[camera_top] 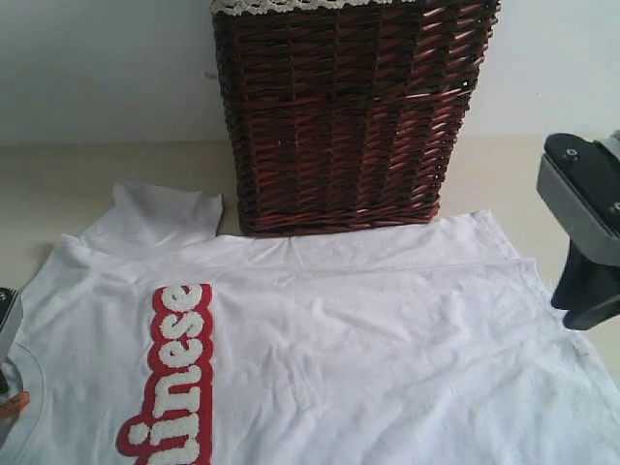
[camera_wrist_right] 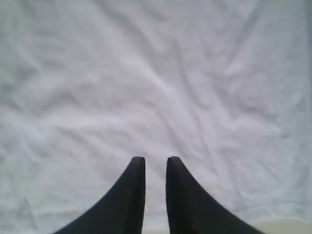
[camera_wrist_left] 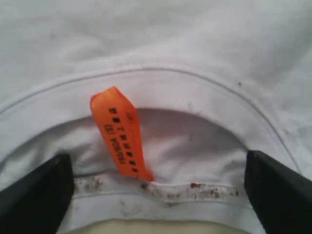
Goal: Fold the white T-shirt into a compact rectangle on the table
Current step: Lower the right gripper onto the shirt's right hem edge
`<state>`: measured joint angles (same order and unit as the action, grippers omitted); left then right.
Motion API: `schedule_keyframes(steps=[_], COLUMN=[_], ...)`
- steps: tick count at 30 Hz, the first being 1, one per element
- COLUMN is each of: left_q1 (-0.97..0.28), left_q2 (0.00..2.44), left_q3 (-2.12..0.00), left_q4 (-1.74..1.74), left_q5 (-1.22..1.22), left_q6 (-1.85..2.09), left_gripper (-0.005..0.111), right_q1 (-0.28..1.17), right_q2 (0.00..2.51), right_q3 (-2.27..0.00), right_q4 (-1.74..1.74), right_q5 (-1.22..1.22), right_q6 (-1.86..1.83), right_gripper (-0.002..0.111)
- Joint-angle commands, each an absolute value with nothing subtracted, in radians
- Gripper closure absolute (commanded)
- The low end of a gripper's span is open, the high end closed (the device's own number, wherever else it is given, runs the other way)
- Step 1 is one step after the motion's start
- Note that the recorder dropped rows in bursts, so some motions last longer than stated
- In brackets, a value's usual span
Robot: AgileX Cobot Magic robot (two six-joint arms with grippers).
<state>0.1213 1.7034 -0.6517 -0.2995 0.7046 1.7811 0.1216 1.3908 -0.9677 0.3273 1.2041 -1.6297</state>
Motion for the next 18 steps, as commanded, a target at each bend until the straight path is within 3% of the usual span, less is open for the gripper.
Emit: schedule_keyframes(steps=[1,4,6,8,9,12,18], left_q1=[0.119,0.119,0.119,0.119,0.119,0.119,0.119], left_q2=[1.729,1.729,1.729,1.729,1.729,1.729,1.729], left_q3=[-0.643,-0.643,-0.643,-0.643,-0.643,-0.643,-0.643], left_q4=[-0.301,-0.301,-0.301,-0.3,-0.3,-0.3,-0.3], left_q5=[0.699,0.699,0.699,0.701,0.701,0.701,0.701], left_q6=[1.776,1.776,1.776,1.776,1.776,1.776,1.776], left_gripper=[0.015,0.015,0.015,0.015,0.015,0.015,0.015], right_q1=[0.01,-0.049,-0.047,-0.047,-0.047,-0.047,-0.047], right_q2=[1.465,1.503,1.53,1.604,1.632,1.677,1.799], right_q3=[-1.002,-1.029,-1.046,-1.022,-1.015,-1.015,-1.017], right_q4=[0.355,0.381,0.326,0.364,0.394,0.382,0.332], right_q5=[1.221,1.122,1.117,1.149,1.106,0.994,1.037], right_q6=[-1.934,-1.901,-1.956,-2.115,-2.115,-2.114,-2.054], right_gripper=[0.091,0.09,0.074,0.019,0.007,0.004,0.004])
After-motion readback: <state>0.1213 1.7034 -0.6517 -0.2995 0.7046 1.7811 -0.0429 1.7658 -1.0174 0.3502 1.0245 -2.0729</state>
